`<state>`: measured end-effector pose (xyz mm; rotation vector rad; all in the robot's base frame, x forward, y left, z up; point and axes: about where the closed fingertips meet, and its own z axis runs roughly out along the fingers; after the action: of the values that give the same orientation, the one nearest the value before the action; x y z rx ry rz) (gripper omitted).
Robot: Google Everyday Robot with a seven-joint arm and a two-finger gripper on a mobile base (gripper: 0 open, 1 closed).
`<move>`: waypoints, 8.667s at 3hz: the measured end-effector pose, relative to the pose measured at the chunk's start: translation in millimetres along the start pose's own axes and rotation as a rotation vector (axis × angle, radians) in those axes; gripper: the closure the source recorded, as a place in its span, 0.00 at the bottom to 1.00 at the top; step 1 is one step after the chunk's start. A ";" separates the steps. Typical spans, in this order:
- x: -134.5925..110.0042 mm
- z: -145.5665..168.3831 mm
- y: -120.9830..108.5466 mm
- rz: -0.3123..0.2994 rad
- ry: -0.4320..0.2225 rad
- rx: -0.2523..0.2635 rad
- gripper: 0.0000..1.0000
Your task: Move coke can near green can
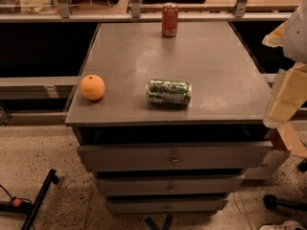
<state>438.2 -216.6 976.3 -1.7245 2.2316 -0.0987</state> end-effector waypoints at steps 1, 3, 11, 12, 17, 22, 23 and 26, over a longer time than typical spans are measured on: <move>0.0 0.0 0.0 0.000 0.000 0.000 0.00; -43.0 27.3 -57.8 0.003 -0.079 0.092 0.00; -88.4 108.3 -257.0 0.331 -0.412 0.372 0.00; -93.8 117.5 -262.4 0.374 -0.429 0.367 0.00; -155.7 138.2 -318.8 0.490 -0.658 0.411 0.00; -173.7 190.5 -416.9 0.689 -0.891 0.466 0.00; -181.4 202.6 -423.8 0.698 -0.930 0.448 0.00; -214.1 265.6 -441.9 0.672 -0.971 0.445 0.05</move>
Offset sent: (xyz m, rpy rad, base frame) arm 0.0559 0.0159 -0.0033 0.0222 -0.0972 -0.0386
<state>974.0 -95.0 877.7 -0.5163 1.7037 0.3076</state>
